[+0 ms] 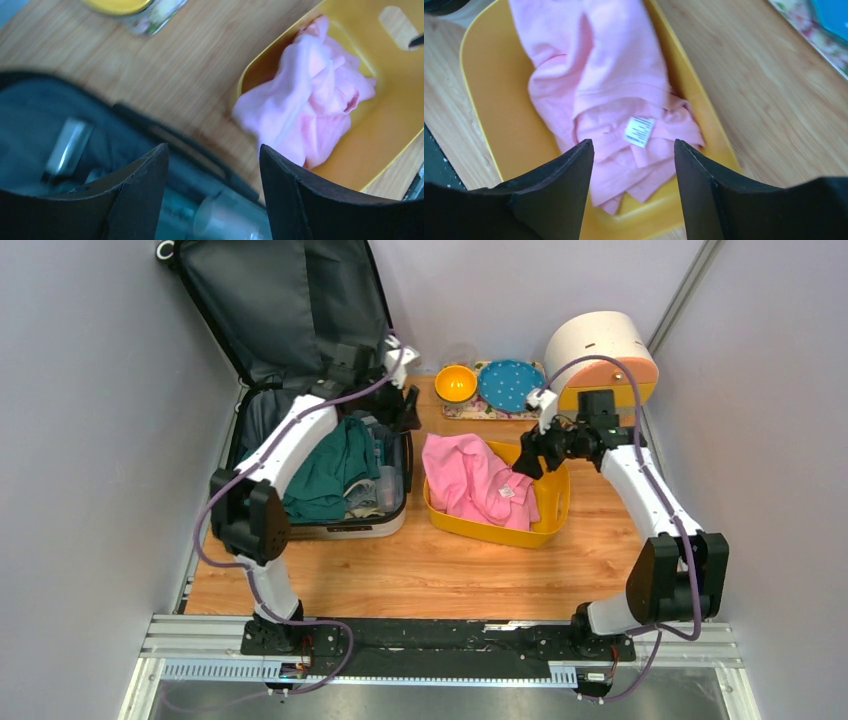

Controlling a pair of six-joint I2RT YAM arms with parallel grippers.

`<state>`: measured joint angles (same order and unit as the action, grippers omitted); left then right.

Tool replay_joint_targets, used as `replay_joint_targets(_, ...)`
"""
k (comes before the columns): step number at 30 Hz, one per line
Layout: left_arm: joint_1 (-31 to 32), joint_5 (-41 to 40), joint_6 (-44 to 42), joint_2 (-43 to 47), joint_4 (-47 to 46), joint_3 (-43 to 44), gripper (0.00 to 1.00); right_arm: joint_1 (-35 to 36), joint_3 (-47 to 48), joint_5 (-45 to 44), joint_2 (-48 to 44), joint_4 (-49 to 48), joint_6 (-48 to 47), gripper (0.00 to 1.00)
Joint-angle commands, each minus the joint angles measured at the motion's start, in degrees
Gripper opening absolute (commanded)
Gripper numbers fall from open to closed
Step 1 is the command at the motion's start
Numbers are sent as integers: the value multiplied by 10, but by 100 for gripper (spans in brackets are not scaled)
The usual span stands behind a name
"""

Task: Open, take out, and arrange the luggage

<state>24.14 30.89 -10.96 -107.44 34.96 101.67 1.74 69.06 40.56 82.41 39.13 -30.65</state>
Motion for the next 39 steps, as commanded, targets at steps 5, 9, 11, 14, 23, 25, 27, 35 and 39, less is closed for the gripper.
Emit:
replay_joint_targets(5, -111, 25, 59, 166, 19, -125, 75, 135, -31, -79, 64, -77, -28, 66)
replay_joint_targets(9, -173, 31, 54, 194, 40, -154, 77, 156, -23, -153, 123, -62, -53, 66)
replay_joint_targets(11, -196, 28, 45, 197, 63, -160, 76, 155, -21, -198, 137, -33, -82, 66)
replay_joint_targets(14, -229, 10, 17, 208, 91, -183, 76, 144, -30, -225, 150, 12, -114, 66)
replay_joint_targets(23, -238, -11, -56, 239, 115, -276, 83, 140, 17, -204, 122, 161, -143, 68)
replay_joint_targets(25, -230, -31, -7, 241, 83, -286, 84, 139, 49, -186, 114, 186, -131, 70)
replay_joint_targets(27, -223, -56, 74, 238, 47, -295, 84, 139, 72, -155, 100, 197, -122, 71)
replay_joint_targets(35, -218, -152, 187, 243, -16, -337, 85, 150, 161, -63, 57, 84, 104, 78)
replay_joint_targets(39, -218, -160, 162, 260, -2, -364, 80, 184, 238, -55, 106, 10, 240, 81)
